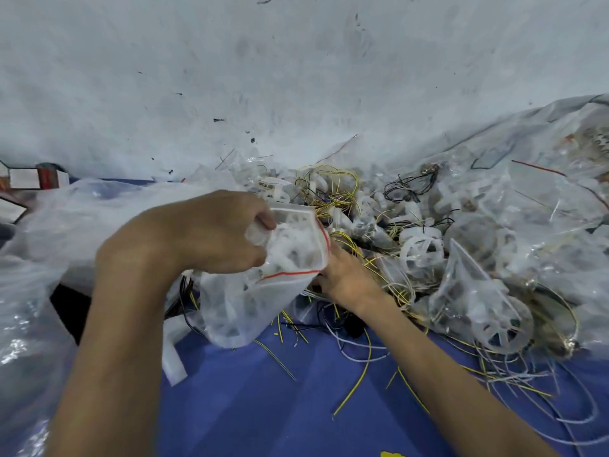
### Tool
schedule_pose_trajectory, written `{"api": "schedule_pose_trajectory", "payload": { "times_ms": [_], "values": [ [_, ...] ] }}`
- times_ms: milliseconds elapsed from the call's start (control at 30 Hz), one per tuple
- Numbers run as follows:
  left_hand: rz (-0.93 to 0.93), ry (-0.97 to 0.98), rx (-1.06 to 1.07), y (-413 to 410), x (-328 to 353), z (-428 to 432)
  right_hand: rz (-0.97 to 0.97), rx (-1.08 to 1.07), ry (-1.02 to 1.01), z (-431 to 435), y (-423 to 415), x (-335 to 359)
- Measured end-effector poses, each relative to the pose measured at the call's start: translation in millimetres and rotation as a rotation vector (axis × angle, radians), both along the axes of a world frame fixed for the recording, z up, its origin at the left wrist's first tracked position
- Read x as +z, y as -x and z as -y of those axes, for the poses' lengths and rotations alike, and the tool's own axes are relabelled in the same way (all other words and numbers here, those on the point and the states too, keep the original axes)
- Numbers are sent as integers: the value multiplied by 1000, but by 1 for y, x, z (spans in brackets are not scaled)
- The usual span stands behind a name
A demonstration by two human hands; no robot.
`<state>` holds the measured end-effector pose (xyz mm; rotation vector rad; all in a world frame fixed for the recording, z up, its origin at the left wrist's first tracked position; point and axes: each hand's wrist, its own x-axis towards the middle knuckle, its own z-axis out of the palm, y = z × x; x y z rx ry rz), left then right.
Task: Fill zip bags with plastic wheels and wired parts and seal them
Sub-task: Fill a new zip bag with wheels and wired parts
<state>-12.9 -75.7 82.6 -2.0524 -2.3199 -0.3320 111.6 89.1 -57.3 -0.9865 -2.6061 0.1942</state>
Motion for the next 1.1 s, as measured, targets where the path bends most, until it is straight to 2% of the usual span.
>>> {"api": "schedule_pose_trajectory", "payload": {
  "times_ms": [100, 167, 267, 333, 433, 500, 533, 600, 667, 800, 867, 1000, 1067, 1100],
  "values": [
    [24, 46, -55, -5, -3, -8, -108, 100, 246, -5, -14, 22],
    [30, 90, -69, -8, -5, -13, -164, 105, 301, -12, -27, 34],
    [46, 140, -73, -12, -8, -16, -264, -16, 298, -18, -44, 51],
    [93, 162, -83, -14, -10, -18, -480, -9, 352, -16, -54, 64],
    [118, 135, -119, -17, -12, -21, -860, 138, 600, -5, -67, 85],
    [115, 69, -138, -18, -13, -23, -993, 323, 758, 6, -73, 97],
    [113, 36, -144, -19, -13, -23, -999, 434, 806, 11, -75, 103],
    [118, -19, -176, -23, -14, -23, -867, 596, 818, 26, -76, 111],
    [133, -74, -232, -22, -14, -23, -686, 647, 759, 36, -73, 115],
    [144, -93, -129, -9, -11, -16, -506, 524, 722, 39, -76, 116],
    [164, -119, -117, -5, -9, -15, -325, 466, 661, 38, -76, 114],
    [90, -78, -173, -19, -12, -20, 34, 337, 333, 45, -54, 105],
    [36, -85, -171, -25, -15, -24, 69, 303, 167, 51, -46, 105],
    [21, -101, -175, -27, -14, -25, 41, 295, 147, 51, -45, 104]
  ]
}}
